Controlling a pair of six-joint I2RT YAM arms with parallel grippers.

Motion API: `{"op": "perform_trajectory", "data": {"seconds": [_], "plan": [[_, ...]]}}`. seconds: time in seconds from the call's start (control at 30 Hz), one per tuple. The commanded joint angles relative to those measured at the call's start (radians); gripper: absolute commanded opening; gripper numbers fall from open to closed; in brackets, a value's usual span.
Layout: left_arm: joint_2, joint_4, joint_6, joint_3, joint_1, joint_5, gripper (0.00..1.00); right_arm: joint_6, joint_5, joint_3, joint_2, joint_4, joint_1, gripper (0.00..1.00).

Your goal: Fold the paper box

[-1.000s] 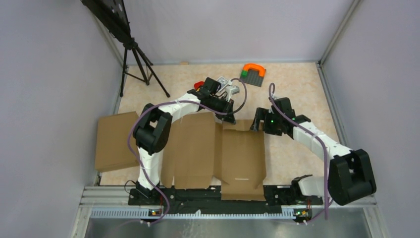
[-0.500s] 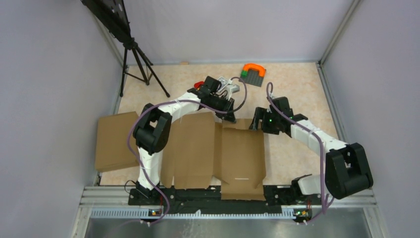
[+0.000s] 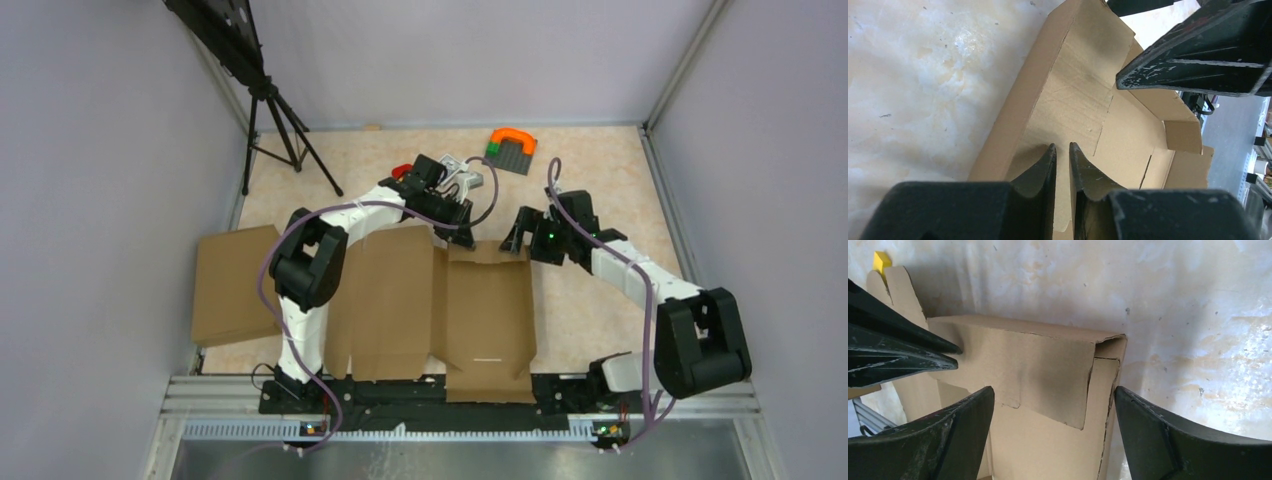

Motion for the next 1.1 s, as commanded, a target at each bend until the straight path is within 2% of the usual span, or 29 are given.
{"op": "perform_trajectory", "data": {"seconds": [0.0, 0.43, 0.63, 0.93, 1.07], "plan": [[0.017, -0.013, 0.013, 0.021, -0.001, -0.008, 0.17, 0.012, -0.039, 0.033, 0.045, 0.043, -0.004, 0.86], [0.019, -0.012, 0.006, 0.026, -0.002, -0.010, 0.19, -0.015, -0.025, 0.032, 0.086, 0.030, -0.003, 0.66], [0.018, -0.012, 0.000, 0.028, -0.003, -0.009, 0.23, -0.028, -0.018, 0.040, 0.094, 0.017, -0.004, 0.61], [-0.025, -0.001, -0.031, 0.030, -0.003, -0.076, 0.59, -0.028, -0.023, 0.025, 0.100, 0.032, -0.004, 0.55], [-0.042, 0.011, -0.056, 0.045, -0.002, -0.102, 0.62, -0.031, -0.024, 0.020, 0.101, 0.034, -0.004, 0.55]]}}
